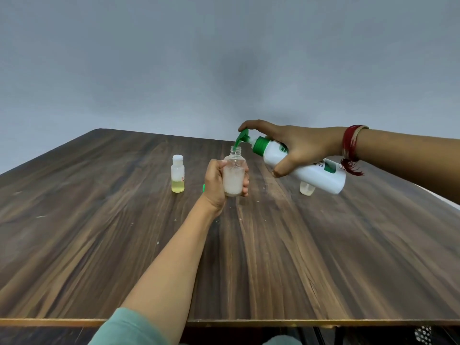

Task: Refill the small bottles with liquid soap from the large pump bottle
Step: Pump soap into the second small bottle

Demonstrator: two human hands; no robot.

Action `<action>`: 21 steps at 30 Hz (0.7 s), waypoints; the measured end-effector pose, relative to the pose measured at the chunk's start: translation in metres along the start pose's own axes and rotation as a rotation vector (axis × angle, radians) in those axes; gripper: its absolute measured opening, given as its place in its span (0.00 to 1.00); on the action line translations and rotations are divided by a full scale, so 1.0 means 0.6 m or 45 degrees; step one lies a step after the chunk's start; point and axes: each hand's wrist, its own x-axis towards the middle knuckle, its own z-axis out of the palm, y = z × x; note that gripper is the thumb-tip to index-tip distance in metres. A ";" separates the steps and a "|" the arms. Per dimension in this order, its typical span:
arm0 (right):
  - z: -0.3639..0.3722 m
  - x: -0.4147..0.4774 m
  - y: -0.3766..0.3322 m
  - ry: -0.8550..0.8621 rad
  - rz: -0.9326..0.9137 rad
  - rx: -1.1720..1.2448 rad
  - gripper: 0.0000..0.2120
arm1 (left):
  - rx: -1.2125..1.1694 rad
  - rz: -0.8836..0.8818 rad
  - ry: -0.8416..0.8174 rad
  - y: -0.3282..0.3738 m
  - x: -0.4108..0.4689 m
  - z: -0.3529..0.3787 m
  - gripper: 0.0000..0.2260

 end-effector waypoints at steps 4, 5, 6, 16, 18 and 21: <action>-0.001 0.000 0.000 0.032 -0.002 0.012 0.39 | 0.009 -0.036 -0.034 0.001 -0.004 0.007 0.20; 0.000 0.001 0.000 0.033 0.003 0.015 0.39 | 0.008 -0.034 -0.037 0.001 -0.004 0.007 0.20; 0.000 0.002 -0.001 0.030 0.005 0.021 0.39 | 0.008 -0.030 -0.033 0.001 -0.004 0.007 0.20; -0.001 0.002 -0.005 -0.068 -0.012 -0.004 0.49 | -0.021 -0.009 0.015 0.000 0.000 0.001 0.20; -0.001 -0.001 -0.003 -0.052 -0.008 0.026 0.47 | -0.017 -0.012 0.012 -0.001 0.000 0.001 0.20; 0.002 -0.004 -0.002 0.005 0.001 0.033 0.41 | 0.011 -0.019 -0.011 -0.002 -0.001 0.004 0.20</action>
